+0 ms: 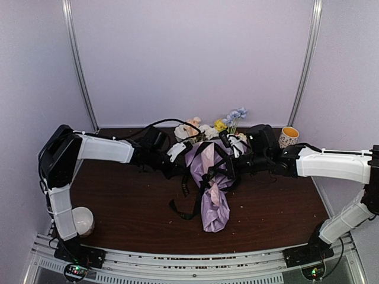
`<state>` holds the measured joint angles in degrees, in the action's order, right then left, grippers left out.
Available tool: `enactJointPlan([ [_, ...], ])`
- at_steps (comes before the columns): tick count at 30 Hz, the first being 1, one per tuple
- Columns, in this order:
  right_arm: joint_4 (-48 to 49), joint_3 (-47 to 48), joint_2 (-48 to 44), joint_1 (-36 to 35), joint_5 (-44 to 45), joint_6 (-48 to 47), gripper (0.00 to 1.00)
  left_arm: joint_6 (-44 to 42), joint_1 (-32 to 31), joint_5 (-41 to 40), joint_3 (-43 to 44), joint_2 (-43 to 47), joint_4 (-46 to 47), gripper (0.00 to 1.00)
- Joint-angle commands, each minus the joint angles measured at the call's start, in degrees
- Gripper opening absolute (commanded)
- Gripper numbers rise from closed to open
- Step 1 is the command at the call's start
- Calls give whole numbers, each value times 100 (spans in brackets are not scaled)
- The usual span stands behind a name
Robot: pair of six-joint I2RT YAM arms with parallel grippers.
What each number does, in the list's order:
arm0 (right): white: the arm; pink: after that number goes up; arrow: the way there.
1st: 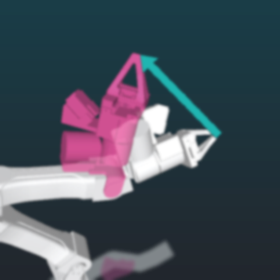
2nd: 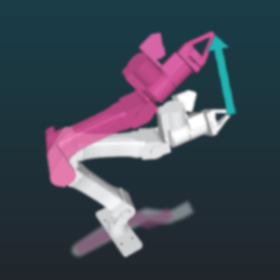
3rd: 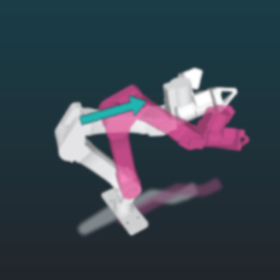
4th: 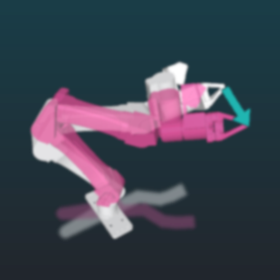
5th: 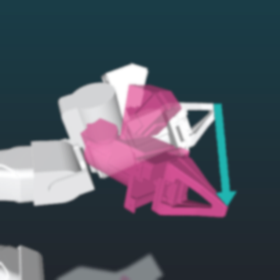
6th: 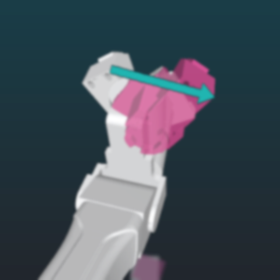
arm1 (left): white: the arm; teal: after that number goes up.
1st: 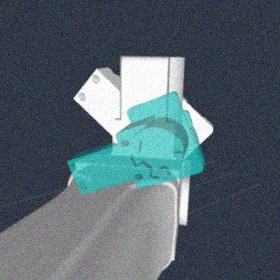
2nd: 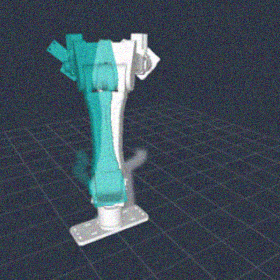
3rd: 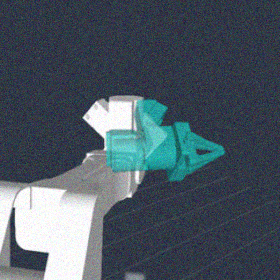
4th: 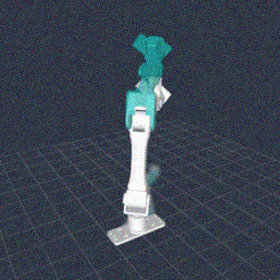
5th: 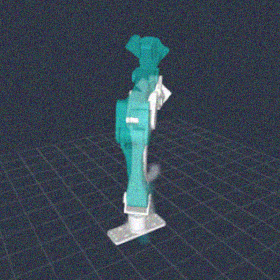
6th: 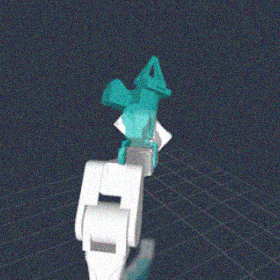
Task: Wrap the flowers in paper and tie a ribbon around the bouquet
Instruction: Cross the half-tied ribbon over the folded bouquet.
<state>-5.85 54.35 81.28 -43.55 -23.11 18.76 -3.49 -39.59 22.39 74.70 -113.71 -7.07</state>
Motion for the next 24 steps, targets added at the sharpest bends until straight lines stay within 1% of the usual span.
enactJointPlan([
  [1,121,-43,14,107,94,119,0,-84,-41,111,-490,1072,443,0],
  [4,127,-22,94,122,120,127,0,-436,-229,-192,-600,1724,355,0],
  [7,134,-6,146,151,207,190,0,-888,-627,-348,-247,2126,-65,0],
  [10,179,-36,108,188,224,266,0,-1120,-854,-86,90,2453,-584,0],
  [12,224,-81,31,205,223,284,0,-1026,-883,-53,-13,2782,-797,0],
  [14,258,-116,-11,215,207,287,0,-900,-884,-533,-280,3179,-1115,0],
  [17,250,-102,-14,237,161,262,0,-756,-884,-1148,-607,3634,-2001,0],
  [19,284,-101,-1,258,82,259,0,-613,-883,-1278,-847,3998,-2658,0],
  [22,243,-32,49,268,-39,231,0,-279,-883,-1610,-1166,4475,-3331,0],
  [24,216,24,87,277,-99,214,0,-202,-886,-1619,-1316,4716,-3626,0],
])
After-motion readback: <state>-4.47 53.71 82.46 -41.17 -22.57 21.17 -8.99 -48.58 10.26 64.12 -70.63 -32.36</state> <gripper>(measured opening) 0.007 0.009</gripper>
